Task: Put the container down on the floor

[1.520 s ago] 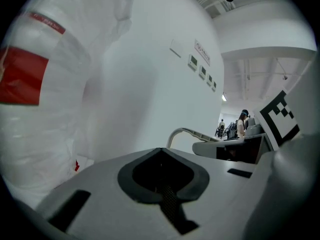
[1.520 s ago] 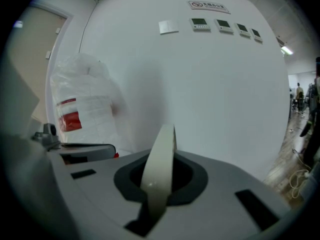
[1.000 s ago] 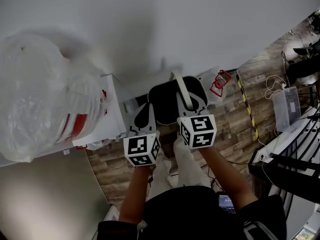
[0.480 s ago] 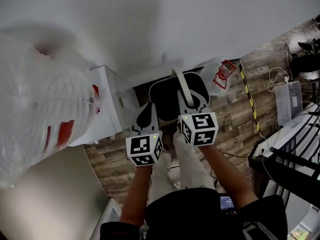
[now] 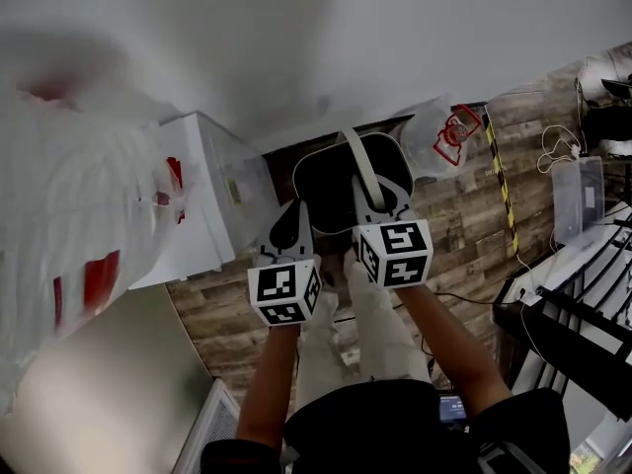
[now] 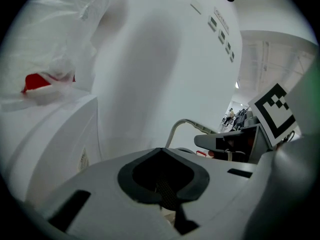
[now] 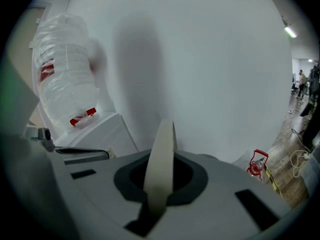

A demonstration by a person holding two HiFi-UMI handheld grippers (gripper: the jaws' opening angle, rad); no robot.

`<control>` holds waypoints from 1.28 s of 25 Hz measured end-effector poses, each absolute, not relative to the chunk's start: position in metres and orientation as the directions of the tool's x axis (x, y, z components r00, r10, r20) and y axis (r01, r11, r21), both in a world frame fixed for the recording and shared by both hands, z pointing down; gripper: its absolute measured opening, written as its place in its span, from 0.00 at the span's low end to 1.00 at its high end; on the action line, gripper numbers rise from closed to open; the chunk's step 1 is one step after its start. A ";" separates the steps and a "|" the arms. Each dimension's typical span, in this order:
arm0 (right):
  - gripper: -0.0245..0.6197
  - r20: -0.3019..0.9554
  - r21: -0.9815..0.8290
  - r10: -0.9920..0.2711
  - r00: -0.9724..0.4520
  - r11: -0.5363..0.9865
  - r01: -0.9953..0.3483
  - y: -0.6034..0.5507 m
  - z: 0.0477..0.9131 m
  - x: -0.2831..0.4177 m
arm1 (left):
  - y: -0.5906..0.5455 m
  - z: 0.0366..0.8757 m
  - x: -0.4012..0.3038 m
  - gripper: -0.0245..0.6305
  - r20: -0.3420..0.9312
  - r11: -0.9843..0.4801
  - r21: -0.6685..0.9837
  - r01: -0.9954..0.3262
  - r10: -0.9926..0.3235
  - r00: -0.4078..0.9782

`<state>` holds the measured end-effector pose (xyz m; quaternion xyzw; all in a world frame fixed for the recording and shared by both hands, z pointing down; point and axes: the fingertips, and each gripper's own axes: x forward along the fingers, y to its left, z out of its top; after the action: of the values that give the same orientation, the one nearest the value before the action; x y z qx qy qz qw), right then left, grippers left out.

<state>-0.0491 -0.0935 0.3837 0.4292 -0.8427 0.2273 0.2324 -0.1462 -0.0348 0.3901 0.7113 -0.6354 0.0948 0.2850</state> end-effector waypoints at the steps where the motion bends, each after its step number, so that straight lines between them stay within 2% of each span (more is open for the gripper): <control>1: 0.09 0.594 -0.186 -0.612 -0.522 0.527 -0.829 -0.093 0.390 -0.049 | -0.035 0.395 -0.146 0.07 0.502 -0.028 0.287 -0.958 -0.847 0.175; 32: 0.09 0.750 -0.205 -0.469 -0.466 0.505 -0.838 -0.074 0.551 -0.038 | -0.026 0.541 -0.131 0.07 0.620 -0.013 0.303 -0.953 -0.756 0.208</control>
<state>-0.0375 -0.0741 0.5515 0.4053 -0.8061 0.2885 0.3204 -0.1313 -0.0261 0.5406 0.6972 -0.6129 0.1433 0.3431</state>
